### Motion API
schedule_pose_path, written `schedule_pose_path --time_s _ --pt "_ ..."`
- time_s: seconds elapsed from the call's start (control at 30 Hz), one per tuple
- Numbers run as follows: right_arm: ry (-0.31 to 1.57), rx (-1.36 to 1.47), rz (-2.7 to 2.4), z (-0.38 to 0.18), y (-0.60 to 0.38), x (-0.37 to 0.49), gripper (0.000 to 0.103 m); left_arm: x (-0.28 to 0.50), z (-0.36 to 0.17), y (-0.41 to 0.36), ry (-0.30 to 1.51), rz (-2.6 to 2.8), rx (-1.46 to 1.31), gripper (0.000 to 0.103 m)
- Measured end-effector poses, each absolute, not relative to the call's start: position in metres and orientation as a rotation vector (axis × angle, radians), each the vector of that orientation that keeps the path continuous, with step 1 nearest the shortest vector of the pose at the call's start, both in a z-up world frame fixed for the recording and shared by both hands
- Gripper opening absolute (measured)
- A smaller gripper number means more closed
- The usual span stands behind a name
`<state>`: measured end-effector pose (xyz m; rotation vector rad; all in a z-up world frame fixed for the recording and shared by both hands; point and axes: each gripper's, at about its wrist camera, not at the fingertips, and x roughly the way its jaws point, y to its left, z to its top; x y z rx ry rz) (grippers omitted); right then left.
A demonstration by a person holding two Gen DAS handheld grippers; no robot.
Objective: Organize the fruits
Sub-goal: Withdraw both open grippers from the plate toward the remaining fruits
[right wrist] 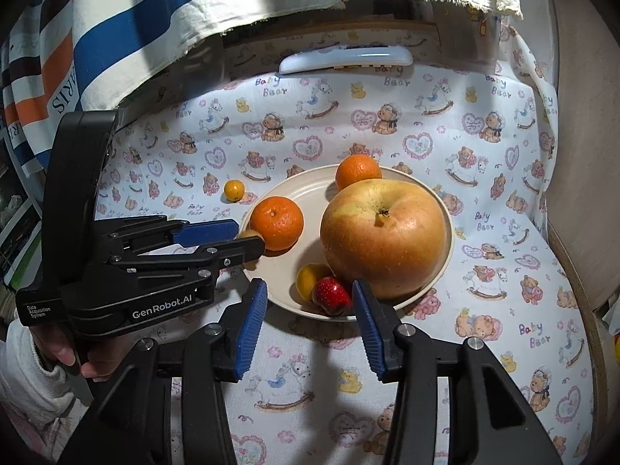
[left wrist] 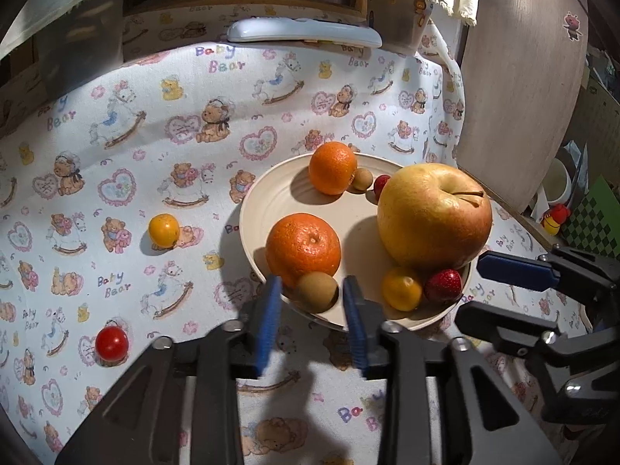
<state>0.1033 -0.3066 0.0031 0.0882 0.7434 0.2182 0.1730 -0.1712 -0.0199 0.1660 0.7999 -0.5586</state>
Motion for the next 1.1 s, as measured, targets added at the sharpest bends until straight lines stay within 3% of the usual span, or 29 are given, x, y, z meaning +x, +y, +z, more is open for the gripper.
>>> schedule_pose_path --time_s 0.23,0.5,0.63,0.83,1.1 --pt "0.679 0.074 0.209 0.010 -0.308 0.098 0.052 0.166 -0.008 -0.153 0.758 -0.519 0.131 0.072" --pt "0.604 0.067 0.169 0.018 -0.311 0.092 0.058 0.151 0.018 -0.120 0.638 -0.437 0.106 0.083" --pt "0.588 0.062 0.120 0.018 -0.312 0.094 0.060 0.140 0.032 -0.107 0.557 -0.425 0.085 0.096" --pt "0.547 0.057 0.098 0.026 -0.311 0.091 0.067 0.124 0.051 -0.090 0.449 -0.390 0.075 0.102" --pt "0.485 0.034 0.067 0.043 -0.301 0.084 0.067 0.111 0.060 -0.064 0.385 -0.345 0.063 0.102"
